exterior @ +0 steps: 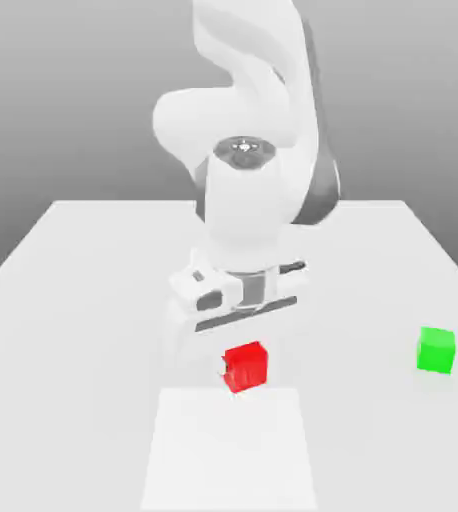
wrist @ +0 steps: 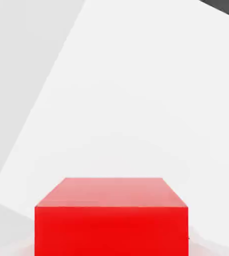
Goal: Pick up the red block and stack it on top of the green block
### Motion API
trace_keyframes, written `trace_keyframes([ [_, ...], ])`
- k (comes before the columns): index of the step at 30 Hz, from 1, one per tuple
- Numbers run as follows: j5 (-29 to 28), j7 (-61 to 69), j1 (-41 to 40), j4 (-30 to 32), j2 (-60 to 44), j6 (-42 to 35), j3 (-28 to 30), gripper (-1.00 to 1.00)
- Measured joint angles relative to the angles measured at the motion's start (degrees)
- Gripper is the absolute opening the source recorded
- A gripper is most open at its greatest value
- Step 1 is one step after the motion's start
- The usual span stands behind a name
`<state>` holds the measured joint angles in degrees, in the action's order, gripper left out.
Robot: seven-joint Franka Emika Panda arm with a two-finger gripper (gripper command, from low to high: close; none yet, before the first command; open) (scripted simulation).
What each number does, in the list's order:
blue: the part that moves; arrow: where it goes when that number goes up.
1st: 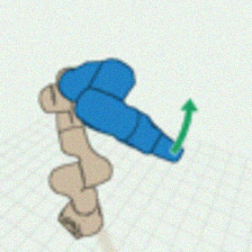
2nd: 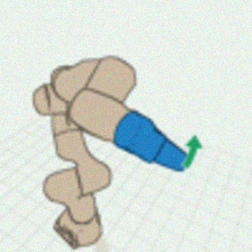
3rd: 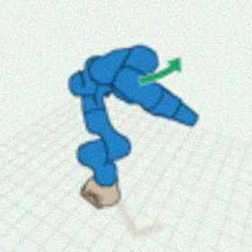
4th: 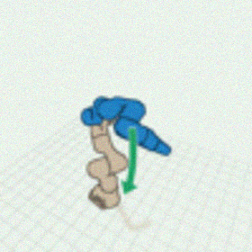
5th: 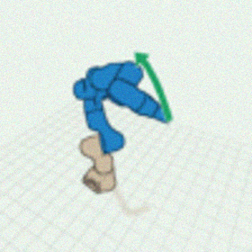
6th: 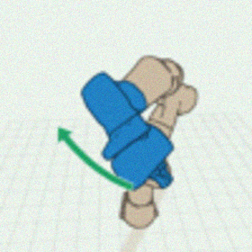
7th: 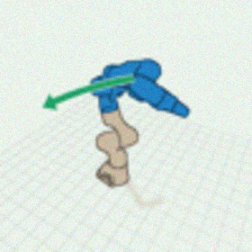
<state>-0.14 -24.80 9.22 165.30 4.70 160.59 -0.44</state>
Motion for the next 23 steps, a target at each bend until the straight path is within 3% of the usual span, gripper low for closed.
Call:
trace_keyframes([
  [13, 3.66, -18.65, 23.95, -8.29, -0.23, -7.78, -21.10, -1.00],
  [19, -7.36, -27.96, 26.09, -9.38, -11.38, 1.54, -18.65, -1.00],
  [20, -8.85, -29.04, 26.58, -9.47, -12.70, 2.68, -17.86, 1.00],
  [23, -8.85, -29.04, 26.58, -9.46, -12.70, 2.68, -17.86, 1.00],
])
